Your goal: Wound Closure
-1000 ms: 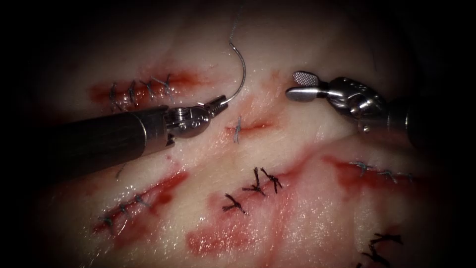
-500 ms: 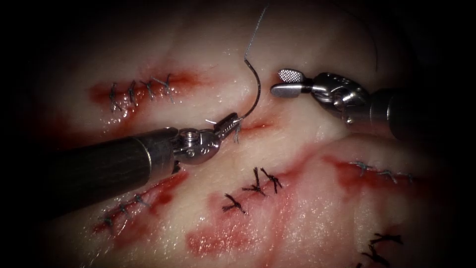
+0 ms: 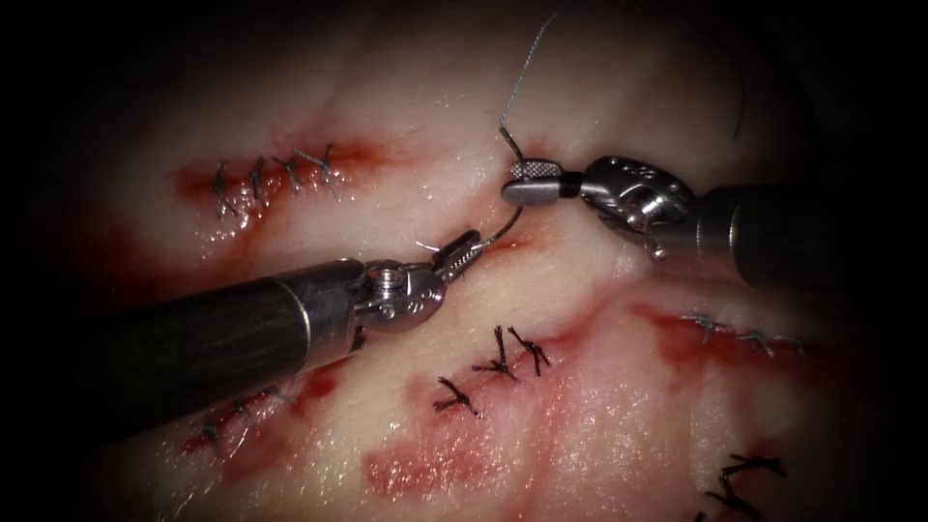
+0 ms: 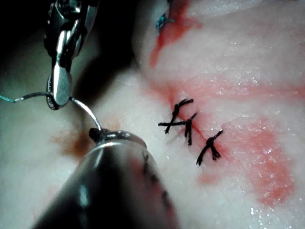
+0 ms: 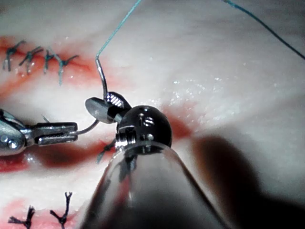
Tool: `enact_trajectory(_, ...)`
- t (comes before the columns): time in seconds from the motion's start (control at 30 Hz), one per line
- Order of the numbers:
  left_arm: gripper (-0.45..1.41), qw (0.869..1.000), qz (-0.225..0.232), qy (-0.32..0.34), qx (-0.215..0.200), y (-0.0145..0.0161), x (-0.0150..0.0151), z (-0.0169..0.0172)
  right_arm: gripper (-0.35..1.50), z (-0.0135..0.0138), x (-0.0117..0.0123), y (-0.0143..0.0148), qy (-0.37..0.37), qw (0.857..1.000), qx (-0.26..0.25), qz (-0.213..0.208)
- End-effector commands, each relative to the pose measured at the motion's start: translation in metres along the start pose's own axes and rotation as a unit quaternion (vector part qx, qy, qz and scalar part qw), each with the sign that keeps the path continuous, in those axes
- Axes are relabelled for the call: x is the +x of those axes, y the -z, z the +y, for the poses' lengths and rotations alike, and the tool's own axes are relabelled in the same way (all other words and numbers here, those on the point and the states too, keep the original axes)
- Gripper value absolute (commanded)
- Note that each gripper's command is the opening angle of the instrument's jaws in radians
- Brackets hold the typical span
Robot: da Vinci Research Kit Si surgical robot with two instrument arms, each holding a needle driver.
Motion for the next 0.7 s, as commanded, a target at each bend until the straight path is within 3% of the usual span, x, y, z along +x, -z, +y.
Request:
enact_trajectory(0.03,-0.45,1.000,0.001,-0.005,0.001,-0.0008,0.0003,-0.0001,-0.35,0.0003,0.0002,-0.0009,0.026,1.000,-0.002,0.000)
enact_trajectory(0.27,-0.45,0.999,0.029,-0.038,-0.008,-0.0008,0.0013,0.0002,-0.35,0.0004,0.0010,-0.0004,0.081,0.997,0.002,0.020)
enact_trajectory(0.3,0.46,0.999,0.029,-0.027,-0.019,-0.0007,0.0016,0.0002,-0.35,0.0006,0.0011,0.0001,0.095,0.995,0.004,0.024)
enact_trajectory(0.33,0.74,0.999,0.027,-0.001,-0.033,-0.0005,0.0018,0.0001,-0.35,0.0008,0.0011,0.0007,0.108,0.994,0.018,0.021)
enact_trajectory(0.37,0.74,0.999,0.027,-0.001,-0.033,-0.0005,0.0018,0.0001,-0.35,0.0008,0.0011,0.0007,0.108,0.994,0.018,0.021)
enact_trajectory(0.43,1.06,0.994,0.035,0.072,-0.073,-0.0001,0.0021,-0.0006,-0.35,0.0012,0.0011,0.0013,0.142,0.989,0.044,0.016)
enact_trajectory(0.47,1.06,0.985,0.044,0.123,-0.112,0.0003,0.0024,-0.0013,-0.35,0.0013,0.0011,0.0015,0.171,0.983,0.063,0.014)
enact_trajectory(0.5,1.06,0.985,0.044,0.123,-0.112,0.0003,0.0024,-0.0013,-0.35,0.0013,0.0011,0.0015,0.171,0.983,0.063,0.014)
enact_trajectory(0.53,1.08,0.974,0.055,0.159,-0.151,0.0007,0.0028,-0.0023,-0.35,0.0013,0.0010,0.0016,0.182,0.980,0.076,0.013)
enact_trajectory(0.6,1.08,0.970,0.057,0.173,-0.164,0.0008,0.0031,-0.0027,-0.35,0.0013,0.0010,0.0016,0.191,0.978,0.082,0.013)
enact_trajectory(0.63,1.10,0.964,0.061,0.189,-0.178,0.0009,0.0033,-0.0032,-0.35,0.0013,0.0009,0.0015,0.201,0.975,0.090,0.012)
enact_trajectory(0.67,1.10,0.947,0.075,0.226,-0.216,0.0010,0.0041,-0.0050,-0.35,0.0010,0.0008,0.0014,0.224,0.969,0.109,0.012)
enact_trajectory(0.7,1.10,0.947,0.075,0.226,-0.216,0.0010,0.0041,-0.0050,-0.35,0.0010,0.0008,0.0014,0.224,0.969,0.109,0.012)
